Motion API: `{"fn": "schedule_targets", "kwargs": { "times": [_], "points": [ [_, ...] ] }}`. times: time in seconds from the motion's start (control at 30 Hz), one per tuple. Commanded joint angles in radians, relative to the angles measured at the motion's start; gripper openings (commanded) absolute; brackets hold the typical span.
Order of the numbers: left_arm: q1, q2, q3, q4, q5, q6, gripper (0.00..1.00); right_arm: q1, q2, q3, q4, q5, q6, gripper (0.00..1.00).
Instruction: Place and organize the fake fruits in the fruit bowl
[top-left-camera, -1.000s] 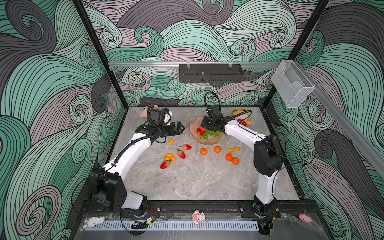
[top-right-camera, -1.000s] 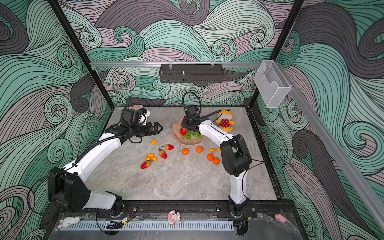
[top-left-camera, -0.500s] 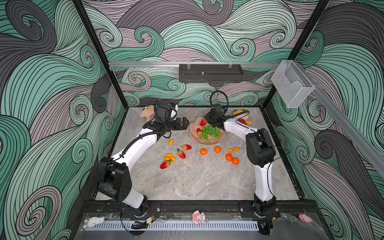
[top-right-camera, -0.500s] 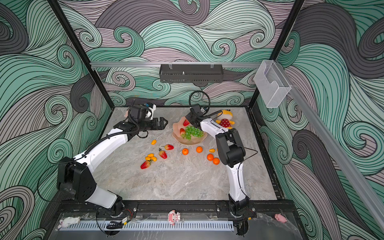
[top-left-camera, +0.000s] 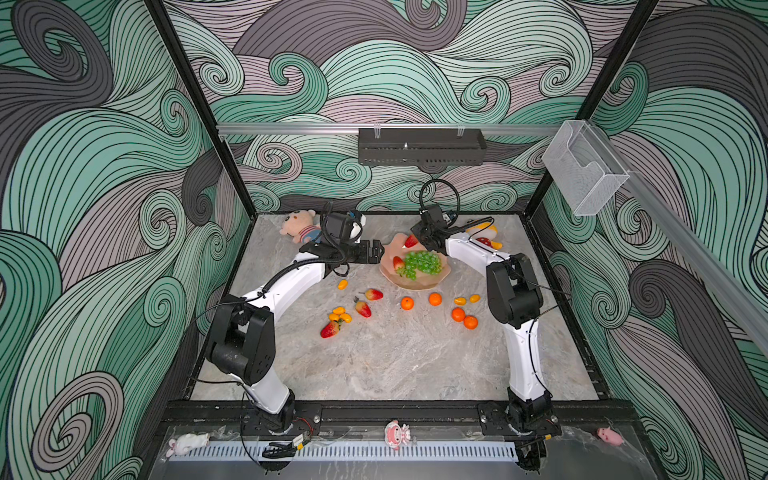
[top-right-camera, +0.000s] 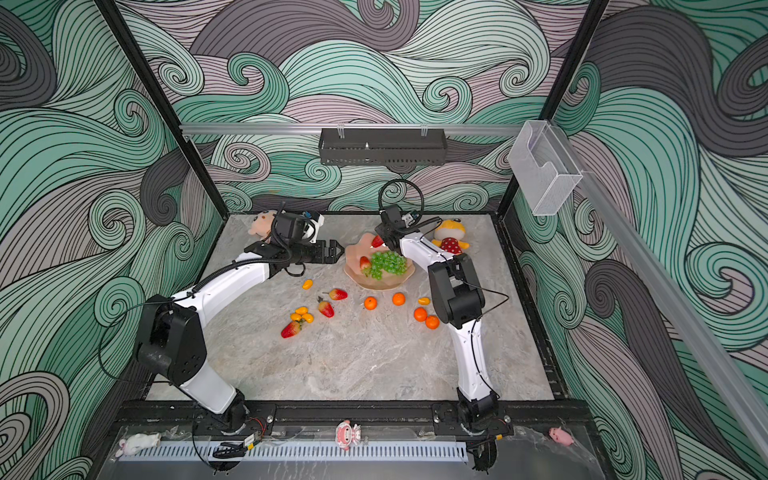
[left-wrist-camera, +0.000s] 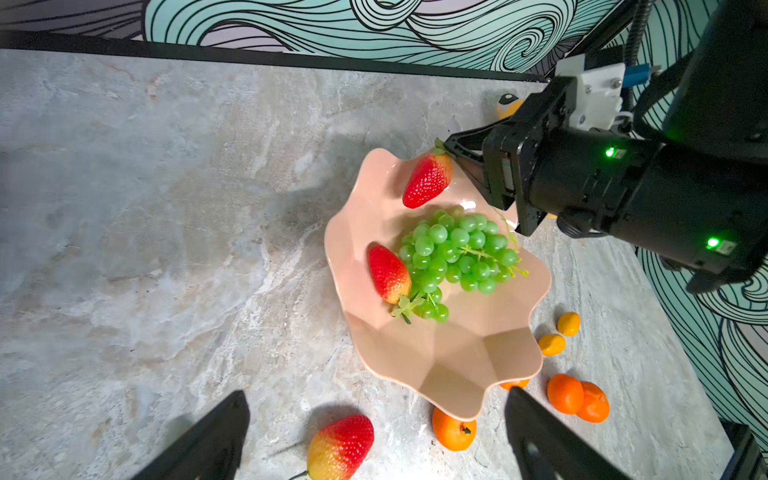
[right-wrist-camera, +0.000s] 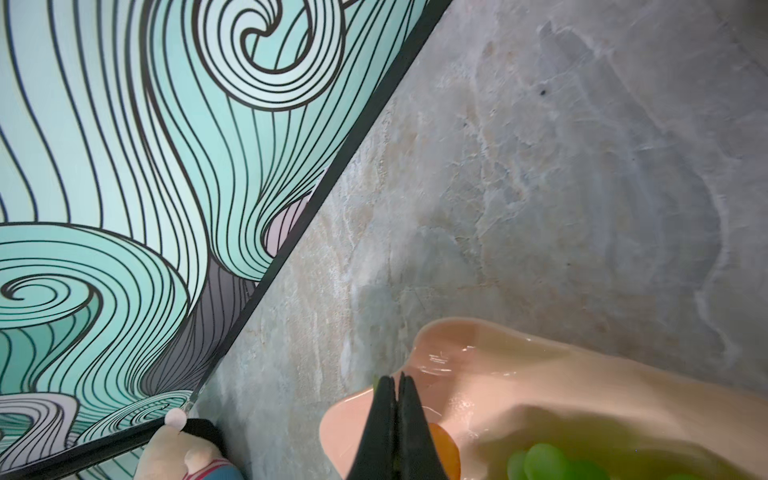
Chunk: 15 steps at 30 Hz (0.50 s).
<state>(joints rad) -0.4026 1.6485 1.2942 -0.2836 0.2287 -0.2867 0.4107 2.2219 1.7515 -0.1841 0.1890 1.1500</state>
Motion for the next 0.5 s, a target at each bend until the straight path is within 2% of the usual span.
{"fn": "schedule_targets", "kwargs": {
  "times": [0.0,0.13,0.47],
  "points": [
    [-0.012,0.012,0.043,0.003,0.029,0.023,0.98,-0.009,-0.011,-0.021,-0.028,0.054,-0.022,0.06],
    [-0.016,0.017,0.046,0.000,0.029,0.020,0.98,-0.012,-0.029,-0.047,-0.033,0.073,-0.042,0.16],
    [-0.025,0.003,0.049,-0.033,0.028,-0.015,0.99,-0.019,-0.125,-0.140,-0.023,0.126,-0.107,0.27]
  ]
}}
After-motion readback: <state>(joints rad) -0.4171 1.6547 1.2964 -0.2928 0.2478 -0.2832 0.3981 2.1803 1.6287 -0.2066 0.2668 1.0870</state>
